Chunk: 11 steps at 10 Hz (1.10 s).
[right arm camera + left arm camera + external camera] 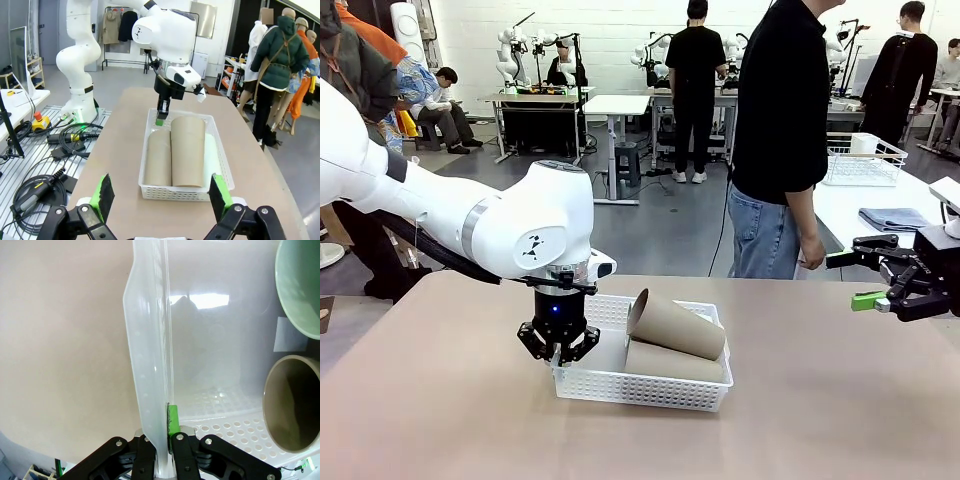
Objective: Clean and organize the cups into the basket.
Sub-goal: Move the Organizing basket back to the left side of the table.
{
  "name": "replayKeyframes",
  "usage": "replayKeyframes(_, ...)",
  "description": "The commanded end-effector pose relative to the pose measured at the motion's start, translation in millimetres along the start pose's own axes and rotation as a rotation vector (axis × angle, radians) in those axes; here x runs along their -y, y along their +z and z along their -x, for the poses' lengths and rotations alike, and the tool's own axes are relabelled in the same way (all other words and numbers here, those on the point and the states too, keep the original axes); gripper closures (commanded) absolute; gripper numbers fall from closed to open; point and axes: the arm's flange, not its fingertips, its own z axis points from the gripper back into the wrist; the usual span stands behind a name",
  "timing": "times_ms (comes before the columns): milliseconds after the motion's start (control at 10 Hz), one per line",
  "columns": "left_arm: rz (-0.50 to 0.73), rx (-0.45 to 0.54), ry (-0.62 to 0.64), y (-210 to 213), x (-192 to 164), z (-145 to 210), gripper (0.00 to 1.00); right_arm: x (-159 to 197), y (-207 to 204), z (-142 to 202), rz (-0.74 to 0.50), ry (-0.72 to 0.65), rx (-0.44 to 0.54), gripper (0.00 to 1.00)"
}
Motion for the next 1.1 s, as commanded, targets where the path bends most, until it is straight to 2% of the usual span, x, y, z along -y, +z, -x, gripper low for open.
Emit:
replayKeyframes(0,-0.005,-0.001,-0.002,-1,0,0,1.0,-2,1,1,-0.009,0.001,0.003,0.0)
replayKeyframes(300,-0.005,-0.001,-0.002,-1,0,0,1.0,0,0,0,0.0,0.0,0.0,0.0)
replayKeyframes(400,0.0,0.0,0.0,0,0,0,0.96,3,5,6,0.092,-0.128,0.018,0.0)
replayKeyframes(500,-0.066,0.078,0.065,12,-12,4,0.96,6,13,14,0.163,-0.298,0.015,0.0)
replayKeyframes(600,-0.075,0.075,0.071,16,-27,2,0.96,9,23,21,0.266,-0.447,0.013,0.0)
replayKeyframes(800,-0.088,0.069,0.065,12,-39,1,0.96,8,49,36,0.405,-0.857,0.053,0.0)
replayKeyframes(900,-0.03,0.05,0.031,16,-20,-2,0.96,5,61,41,0.44,-0.993,0.047,0.0)
replayKeyframes(1000,-0.03,0.05,0.031,16,-20,-2,0.96,1,73,44,0.476,-1.126,0.049,0.0)
